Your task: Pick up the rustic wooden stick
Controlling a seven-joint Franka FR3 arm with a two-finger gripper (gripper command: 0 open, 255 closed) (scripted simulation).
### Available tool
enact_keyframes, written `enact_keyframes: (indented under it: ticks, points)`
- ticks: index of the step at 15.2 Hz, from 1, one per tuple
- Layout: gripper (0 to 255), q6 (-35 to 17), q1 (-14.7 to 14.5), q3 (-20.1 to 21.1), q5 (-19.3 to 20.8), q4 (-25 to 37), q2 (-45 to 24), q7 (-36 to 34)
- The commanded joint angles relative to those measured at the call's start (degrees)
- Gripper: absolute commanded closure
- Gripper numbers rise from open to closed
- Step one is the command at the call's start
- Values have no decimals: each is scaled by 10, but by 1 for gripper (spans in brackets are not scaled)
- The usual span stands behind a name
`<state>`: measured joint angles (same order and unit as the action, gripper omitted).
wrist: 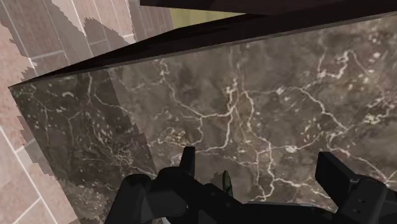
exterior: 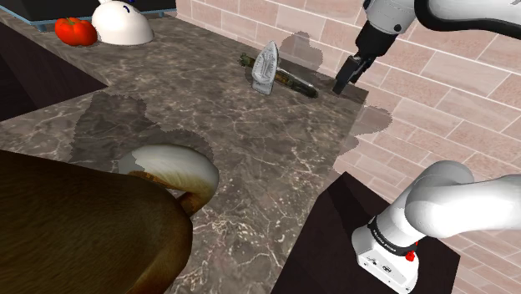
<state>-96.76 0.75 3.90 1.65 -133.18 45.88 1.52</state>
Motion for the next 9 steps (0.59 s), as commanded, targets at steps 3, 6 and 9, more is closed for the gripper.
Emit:
enact_keyframes:
  ticks: [3,6,9]
  points:
    - [0,-11,0,-4,-2,34,-54,8]
    - [0,-21,-1,-10,-6,90,-134,20]
    - [0,-23,-3,-14,-11,153,-213,33]
